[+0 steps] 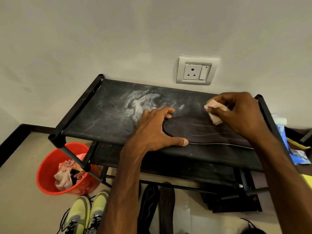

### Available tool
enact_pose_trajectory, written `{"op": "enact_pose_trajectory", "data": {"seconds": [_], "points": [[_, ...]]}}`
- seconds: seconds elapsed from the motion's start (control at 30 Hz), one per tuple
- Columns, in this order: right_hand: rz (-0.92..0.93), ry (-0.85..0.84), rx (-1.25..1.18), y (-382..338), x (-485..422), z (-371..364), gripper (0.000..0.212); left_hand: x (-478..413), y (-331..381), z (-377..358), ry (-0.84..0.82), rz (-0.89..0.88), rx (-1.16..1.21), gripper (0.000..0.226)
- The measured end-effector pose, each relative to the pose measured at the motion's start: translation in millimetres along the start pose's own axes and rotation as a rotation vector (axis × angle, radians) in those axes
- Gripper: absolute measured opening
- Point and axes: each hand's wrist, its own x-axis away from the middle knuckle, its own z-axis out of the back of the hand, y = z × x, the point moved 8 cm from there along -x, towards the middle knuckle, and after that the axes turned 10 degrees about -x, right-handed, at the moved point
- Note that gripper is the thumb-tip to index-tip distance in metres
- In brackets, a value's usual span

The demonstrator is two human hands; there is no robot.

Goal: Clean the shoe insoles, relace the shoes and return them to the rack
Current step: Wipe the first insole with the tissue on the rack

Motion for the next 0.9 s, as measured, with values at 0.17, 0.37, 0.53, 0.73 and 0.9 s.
{"op": "enact_pose_trajectory", "data": {"seconds": [0.17, 0.37, 0.53, 0.73, 0.9], "points": [[-0.021, 0.079, 0.003, 9, 27, 29, 0.014, -4, 20, -8, 0.003, -0.064, -0.078, 0.109], [0.021, 0.129, -0.149, -6, 59, 26, 0.024, -4, 19, -5, 0.045, 0.006, -0.144, 0.1], [0.031, 0.08, -0.123, -16, 61, -4, 0.025, 9, 13, 0, 0.132, 0.196, -0.291, 0.102], [0.04, 0.079, -0.103, -10, 61, -12, 0.022, 29, 33, -10, 0.28, 0.332, -0.241, 0.1], [0.034, -0.004, -0.081, -1, 59, -11, 0.024, 34, 47, -17, 0.35, 0.344, -0.245, 0.095]]}}
